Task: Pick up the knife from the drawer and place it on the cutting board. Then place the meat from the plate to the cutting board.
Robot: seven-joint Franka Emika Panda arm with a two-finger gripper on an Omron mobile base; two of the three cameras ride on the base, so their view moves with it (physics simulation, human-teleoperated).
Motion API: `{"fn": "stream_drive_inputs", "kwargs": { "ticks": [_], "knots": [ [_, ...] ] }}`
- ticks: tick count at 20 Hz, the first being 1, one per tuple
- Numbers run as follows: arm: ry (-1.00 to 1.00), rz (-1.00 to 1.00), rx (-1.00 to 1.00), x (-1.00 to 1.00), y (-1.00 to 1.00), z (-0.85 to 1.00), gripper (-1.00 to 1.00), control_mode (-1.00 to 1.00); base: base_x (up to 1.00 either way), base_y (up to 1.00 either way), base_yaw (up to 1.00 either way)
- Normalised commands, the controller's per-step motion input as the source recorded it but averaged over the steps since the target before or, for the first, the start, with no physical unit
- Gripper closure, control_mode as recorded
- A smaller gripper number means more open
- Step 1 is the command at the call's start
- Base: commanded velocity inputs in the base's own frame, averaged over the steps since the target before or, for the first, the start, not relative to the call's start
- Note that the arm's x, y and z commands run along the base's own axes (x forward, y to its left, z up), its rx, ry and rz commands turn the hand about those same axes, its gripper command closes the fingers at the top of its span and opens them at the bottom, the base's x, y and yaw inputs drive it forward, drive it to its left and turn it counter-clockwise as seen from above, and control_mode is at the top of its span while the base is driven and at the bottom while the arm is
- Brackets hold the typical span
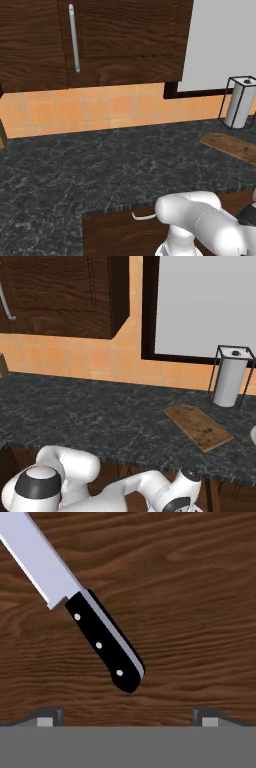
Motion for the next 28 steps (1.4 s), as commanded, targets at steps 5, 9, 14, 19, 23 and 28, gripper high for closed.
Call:
{"fn": "stream_drive_inputs", "kwargs": {
  "ticks": [5,9,14,19,23,28],
  "knots": [
    [-0.22,0.0,0.0,0.22,0.07,-0.2,-1.0,-1.0,0.0,0.0,0.0],
    [-0.02,0.0,-0.05,0.06,0.02,-0.08,-1.0,-1.0,0.0,0.0,0.0],
    [0.07,0.02,-0.06,-0.03,0.17,0.0,-1.0,-1.0,0.0,0.0,0.0],
    [0.01,0.1,-0.07,0.0,0.29,-0.19,-1.0,-1.0,0.0,0.0,0.0],
    [0.0,0.11,-0.07,0.0,0.04,-0.24,-1.0,-1.0,0.0,0.0,0.0],
    [0.0,0.07,-0.02,0.14,0.0,-0.14,-1.0,-1.0,0.0,0.0,0.0]
  ]
}}
